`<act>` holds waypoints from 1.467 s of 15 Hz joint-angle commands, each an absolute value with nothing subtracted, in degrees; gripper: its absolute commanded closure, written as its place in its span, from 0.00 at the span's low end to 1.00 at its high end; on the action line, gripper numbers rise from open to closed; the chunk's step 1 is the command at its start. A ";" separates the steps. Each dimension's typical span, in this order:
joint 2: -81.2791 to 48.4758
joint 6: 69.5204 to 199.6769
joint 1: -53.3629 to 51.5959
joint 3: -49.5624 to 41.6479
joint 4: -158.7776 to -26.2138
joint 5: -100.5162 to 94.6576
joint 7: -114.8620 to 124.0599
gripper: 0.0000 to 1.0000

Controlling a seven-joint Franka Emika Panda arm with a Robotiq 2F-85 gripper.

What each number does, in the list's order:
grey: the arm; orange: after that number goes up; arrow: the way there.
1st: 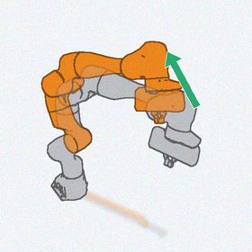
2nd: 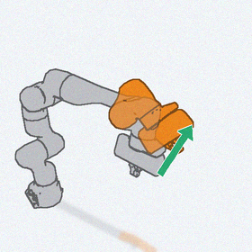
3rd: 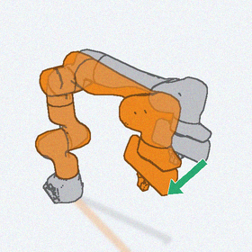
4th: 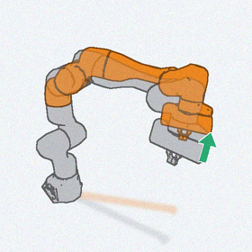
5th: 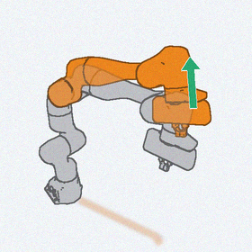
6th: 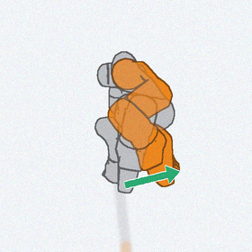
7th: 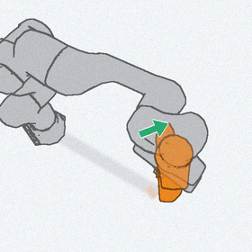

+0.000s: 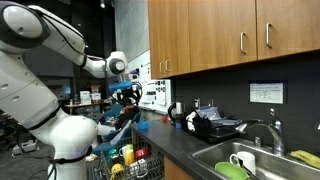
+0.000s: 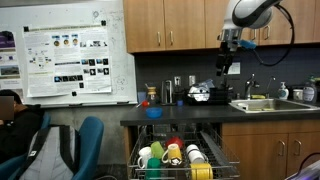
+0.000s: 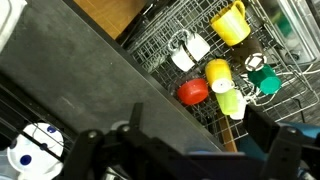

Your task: Put the blue bowl in the dish washer dish rack

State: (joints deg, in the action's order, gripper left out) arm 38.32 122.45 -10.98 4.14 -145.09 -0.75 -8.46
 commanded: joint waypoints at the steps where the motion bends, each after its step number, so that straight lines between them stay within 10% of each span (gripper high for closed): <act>1: 28.19 126.07 -12.74 5.37 -138.84 0.79 -9.82 0.00; 22: -27.34 121.34 -15.28 11.38 -82.29 -8.93 -11.05 0.00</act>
